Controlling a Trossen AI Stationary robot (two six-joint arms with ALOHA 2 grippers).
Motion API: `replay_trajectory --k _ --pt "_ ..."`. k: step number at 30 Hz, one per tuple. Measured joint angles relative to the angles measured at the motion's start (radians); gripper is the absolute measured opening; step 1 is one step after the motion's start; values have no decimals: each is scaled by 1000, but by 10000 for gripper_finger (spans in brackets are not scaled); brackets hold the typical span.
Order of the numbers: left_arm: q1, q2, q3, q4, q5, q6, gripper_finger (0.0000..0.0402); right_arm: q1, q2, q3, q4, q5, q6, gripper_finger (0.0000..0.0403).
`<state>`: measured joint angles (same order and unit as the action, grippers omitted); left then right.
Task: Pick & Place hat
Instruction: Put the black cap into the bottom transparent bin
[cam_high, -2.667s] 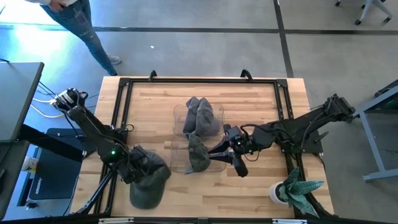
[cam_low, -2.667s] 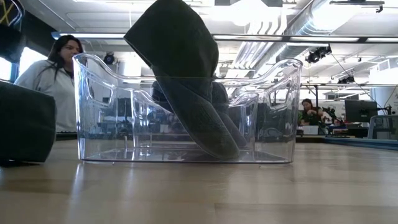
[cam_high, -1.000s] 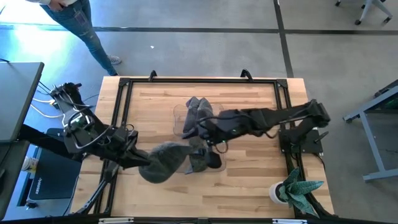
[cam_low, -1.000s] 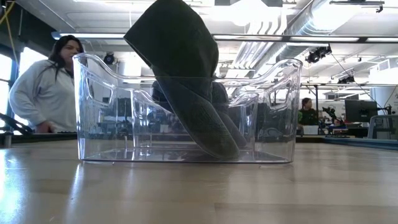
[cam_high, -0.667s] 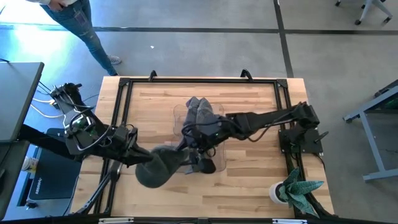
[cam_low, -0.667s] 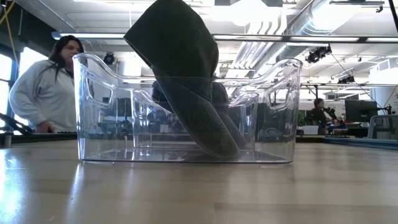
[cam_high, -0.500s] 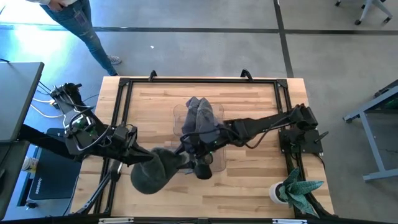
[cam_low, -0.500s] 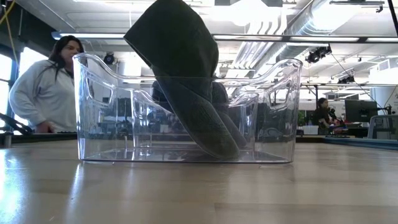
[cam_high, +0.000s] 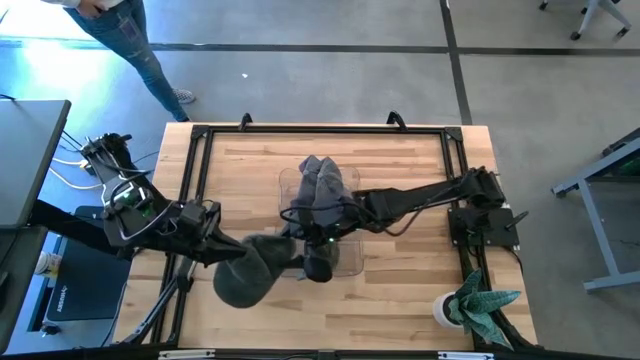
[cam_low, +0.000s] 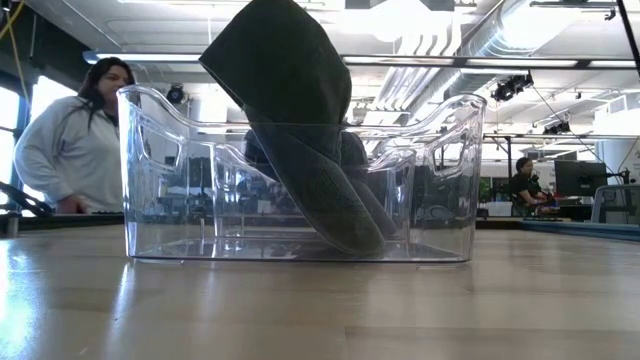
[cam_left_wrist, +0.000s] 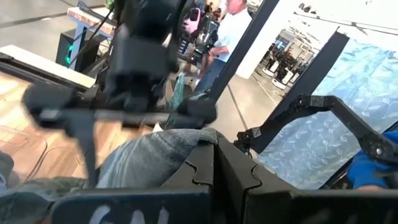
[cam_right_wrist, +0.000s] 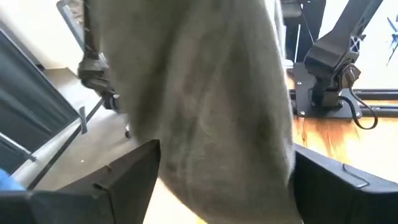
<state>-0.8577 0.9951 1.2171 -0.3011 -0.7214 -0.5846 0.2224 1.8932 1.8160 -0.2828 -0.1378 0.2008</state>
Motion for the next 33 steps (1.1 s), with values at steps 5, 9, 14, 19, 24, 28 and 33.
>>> replay_trajectory --k 5,9,14,19,24,28,33 --pt "0 0 0 7 -26 17 0 14 37 0 102 -118 -42 311" --pt "0 0 0 8 -40 31 0 39 38 0 137 -177 -44 263" --pt "0 0 0 7 -42 31 0 46 31 0 162 -241 19 125" --pt "0 0 0 7 -41 31 0 59 16 0 204 -301 122 16" --pt "0 38 0 13 -35 59 15 58 -41 25 196 -484 226 10" --pt "6 94 0 14 -35 85 71 60 -90 44 219 -718 288 10" --pt "107 163 0 54 67 99 180 60 -102 42 208 -764 376 4"
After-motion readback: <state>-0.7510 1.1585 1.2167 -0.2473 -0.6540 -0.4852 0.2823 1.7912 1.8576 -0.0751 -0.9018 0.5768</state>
